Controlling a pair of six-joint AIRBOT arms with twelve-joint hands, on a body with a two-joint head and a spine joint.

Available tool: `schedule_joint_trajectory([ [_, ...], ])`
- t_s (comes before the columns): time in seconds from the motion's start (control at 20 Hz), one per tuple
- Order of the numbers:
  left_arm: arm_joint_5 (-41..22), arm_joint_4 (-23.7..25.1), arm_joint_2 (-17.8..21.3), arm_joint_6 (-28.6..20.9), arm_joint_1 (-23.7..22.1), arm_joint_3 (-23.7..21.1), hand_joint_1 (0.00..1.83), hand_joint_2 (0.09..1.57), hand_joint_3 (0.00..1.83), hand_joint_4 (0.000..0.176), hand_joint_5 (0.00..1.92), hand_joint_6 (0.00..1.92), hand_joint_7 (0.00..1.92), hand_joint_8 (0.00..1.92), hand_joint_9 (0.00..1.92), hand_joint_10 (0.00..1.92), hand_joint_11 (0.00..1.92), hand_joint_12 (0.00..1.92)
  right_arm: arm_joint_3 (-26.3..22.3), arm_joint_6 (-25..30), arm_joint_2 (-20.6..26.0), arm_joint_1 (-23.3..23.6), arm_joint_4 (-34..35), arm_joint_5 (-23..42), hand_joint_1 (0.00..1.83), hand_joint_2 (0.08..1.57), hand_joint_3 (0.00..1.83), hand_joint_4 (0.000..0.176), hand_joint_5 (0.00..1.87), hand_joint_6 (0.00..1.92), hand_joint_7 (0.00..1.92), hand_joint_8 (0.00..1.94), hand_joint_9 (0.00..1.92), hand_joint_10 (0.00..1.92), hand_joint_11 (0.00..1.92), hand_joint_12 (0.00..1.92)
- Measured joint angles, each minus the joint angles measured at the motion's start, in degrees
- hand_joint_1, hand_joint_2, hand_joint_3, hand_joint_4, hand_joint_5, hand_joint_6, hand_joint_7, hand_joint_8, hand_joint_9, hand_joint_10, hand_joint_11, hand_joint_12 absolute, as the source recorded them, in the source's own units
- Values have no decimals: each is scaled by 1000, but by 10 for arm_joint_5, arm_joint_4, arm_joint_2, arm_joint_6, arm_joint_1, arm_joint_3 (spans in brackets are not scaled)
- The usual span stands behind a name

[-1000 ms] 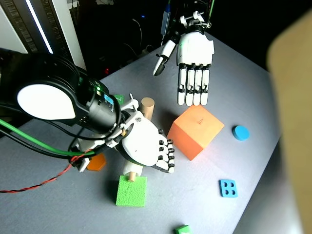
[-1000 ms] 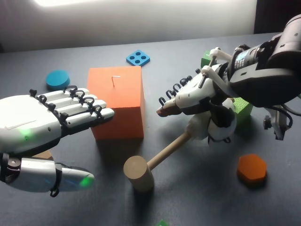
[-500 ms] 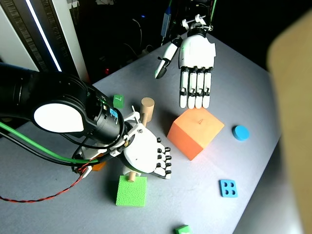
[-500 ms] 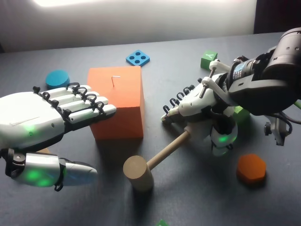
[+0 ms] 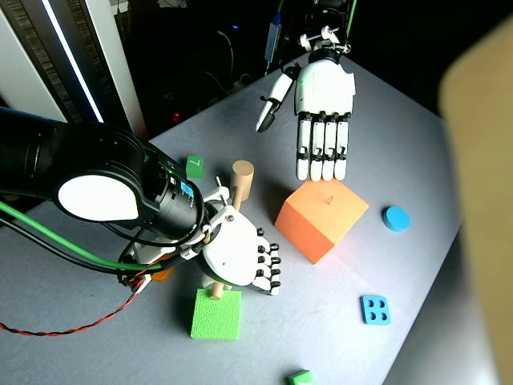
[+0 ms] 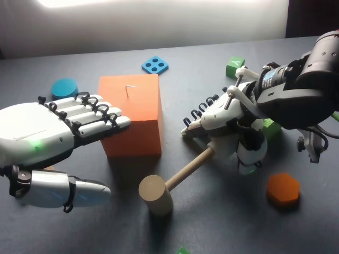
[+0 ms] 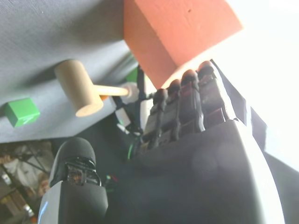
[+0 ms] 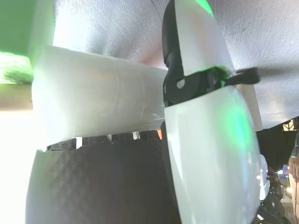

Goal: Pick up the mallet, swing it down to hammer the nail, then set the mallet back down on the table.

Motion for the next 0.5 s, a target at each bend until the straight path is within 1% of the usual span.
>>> schedule_joint_trajectory([
  [0.5,0,-9,-5,0,0,4,0,1178,0,0,0,0,0,0,0,0,0,0,0,0,6,0,1,2,1302,981,7,0,0,0,0,0,0,0,0,0],
])
